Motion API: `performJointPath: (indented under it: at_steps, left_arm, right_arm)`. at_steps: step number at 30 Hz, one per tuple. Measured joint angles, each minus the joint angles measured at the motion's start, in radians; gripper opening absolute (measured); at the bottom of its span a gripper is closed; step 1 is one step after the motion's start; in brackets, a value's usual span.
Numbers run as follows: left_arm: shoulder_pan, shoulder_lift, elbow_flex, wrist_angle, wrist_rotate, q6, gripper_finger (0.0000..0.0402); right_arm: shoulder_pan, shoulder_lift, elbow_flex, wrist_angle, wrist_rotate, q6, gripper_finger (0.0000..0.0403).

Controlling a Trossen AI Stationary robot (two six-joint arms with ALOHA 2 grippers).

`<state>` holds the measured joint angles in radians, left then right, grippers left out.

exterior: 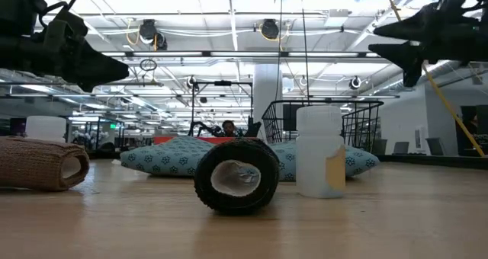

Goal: Pick & Place Medicine items
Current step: Put the right transparent pill bottle into the left orange basket

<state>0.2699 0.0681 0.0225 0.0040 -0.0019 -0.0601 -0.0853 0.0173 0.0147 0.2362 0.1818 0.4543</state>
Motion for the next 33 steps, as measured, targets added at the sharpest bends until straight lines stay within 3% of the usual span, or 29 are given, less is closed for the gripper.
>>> performJointPath:
  at_steps: [4, 11, 18, 24, 30, 33]
  left_arm:
    - [0.000, 0.000, 0.000, 0.000, 0.000, 0.000, 0.0157]
    - [0.000, 0.000, 0.000, 0.000, 0.000, 0.000, 0.0157]
    - [0.000, 0.000, 0.000, 0.000, 0.000, 0.000, 0.0157]
    - [0.000, 0.000, 0.000, 0.000, 0.000, 0.000, 0.0157]
    - [0.000, 0.000, 0.000, 0.000, 0.000, 0.000, 0.0157]
    - [0.000, 0.000, 0.000, 0.000, 0.000, 0.000, 0.0157]
  right_arm:
    - [0.000, 0.000, 0.000, 0.041, 0.002, 0.153, 0.0155]
    - [-0.001, 0.004, 0.000, 0.053, 0.131, 0.077, 0.0155]
    - [0.038, 0.100, 0.000, 0.041, 0.073, 0.224, 0.0155]
    - [0.166, 0.265, 0.000, 0.355, -0.014, 0.189, 0.0155]
    - [0.376, 0.491, 0.011, 0.780, -0.109, -0.035, 0.0155]
    - [0.493, 0.607, 0.068, 0.855, -0.129, -0.152, 0.0161]
